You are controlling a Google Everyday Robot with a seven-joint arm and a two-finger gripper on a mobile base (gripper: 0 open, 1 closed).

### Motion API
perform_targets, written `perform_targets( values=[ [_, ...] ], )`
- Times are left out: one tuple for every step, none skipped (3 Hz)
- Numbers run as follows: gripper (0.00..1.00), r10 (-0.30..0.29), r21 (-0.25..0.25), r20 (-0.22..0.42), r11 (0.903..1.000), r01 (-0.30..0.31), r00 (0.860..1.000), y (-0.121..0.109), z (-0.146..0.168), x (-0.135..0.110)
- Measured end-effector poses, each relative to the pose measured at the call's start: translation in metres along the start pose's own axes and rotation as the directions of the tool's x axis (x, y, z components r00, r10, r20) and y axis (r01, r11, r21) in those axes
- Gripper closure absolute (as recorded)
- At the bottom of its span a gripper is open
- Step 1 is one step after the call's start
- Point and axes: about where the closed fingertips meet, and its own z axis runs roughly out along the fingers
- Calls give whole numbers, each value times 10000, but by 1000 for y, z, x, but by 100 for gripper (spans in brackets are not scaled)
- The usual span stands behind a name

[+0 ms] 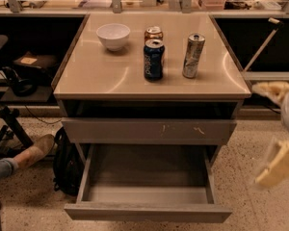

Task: Close middle drawer

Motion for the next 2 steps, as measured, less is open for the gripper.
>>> perform_targets(
  values=[
    [0, 820, -152, 1012, 9966, -809, 9915, 36, 56, 43],
    [0, 1892, -1077, 947, 9780, -1788, 9774, 79, 133, 104]
  ],
)
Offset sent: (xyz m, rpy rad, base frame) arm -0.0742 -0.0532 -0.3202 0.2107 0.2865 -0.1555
